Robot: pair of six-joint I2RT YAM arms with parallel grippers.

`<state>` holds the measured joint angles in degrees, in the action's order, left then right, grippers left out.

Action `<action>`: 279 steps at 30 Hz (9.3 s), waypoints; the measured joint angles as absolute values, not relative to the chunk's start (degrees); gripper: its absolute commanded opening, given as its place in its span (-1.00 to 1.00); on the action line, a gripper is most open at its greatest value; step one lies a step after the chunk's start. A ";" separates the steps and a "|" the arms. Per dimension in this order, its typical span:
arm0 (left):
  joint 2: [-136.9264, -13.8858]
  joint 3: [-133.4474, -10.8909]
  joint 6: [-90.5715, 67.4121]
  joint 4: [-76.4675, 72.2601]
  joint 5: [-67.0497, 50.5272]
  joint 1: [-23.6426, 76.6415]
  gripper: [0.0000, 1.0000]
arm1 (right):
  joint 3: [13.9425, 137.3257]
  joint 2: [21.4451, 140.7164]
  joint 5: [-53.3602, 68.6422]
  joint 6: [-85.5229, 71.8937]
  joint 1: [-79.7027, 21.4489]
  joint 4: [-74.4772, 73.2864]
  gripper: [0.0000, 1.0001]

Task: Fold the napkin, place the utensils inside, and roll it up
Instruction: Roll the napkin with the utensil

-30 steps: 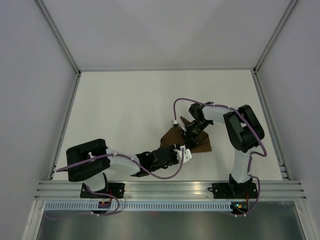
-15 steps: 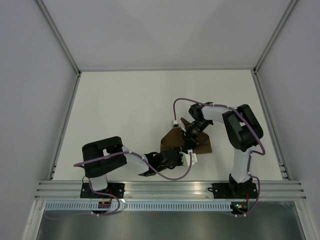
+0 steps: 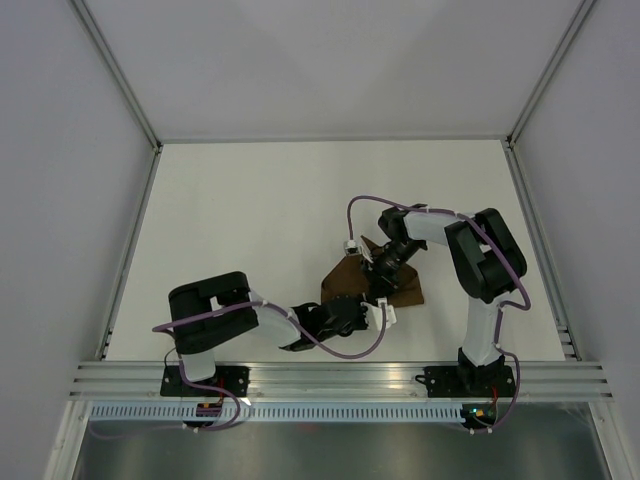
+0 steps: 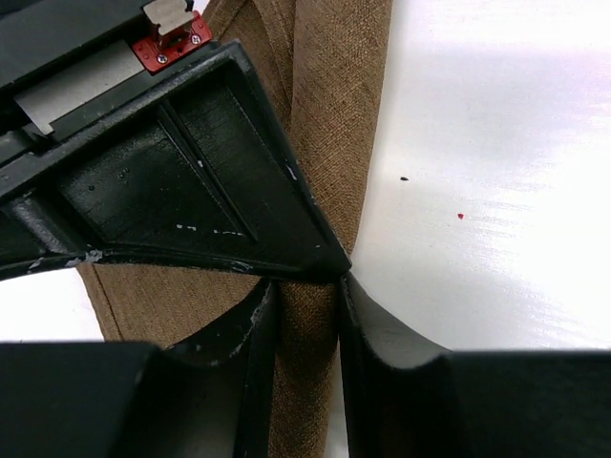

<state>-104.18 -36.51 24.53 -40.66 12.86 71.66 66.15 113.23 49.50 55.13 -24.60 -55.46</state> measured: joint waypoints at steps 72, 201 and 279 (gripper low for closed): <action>-120.29 -73.06 -5.82 10.90 -47.57 44.21 -0.46 | 19.94 66.98 12.75 48.66 -39.55 3.31 -0.68; -120.88 -74.08 1.63 5.87 -46.76 45.30 -0.95 | 21.43 55.88 25.47 45.87 -26.87 -14.87 0.49; -99.48 -31.83 28.42 -46.06 14.06 67.22 0.48 | 70.81 112.64 46.52 54.30 -20.45 -49.91 -0.99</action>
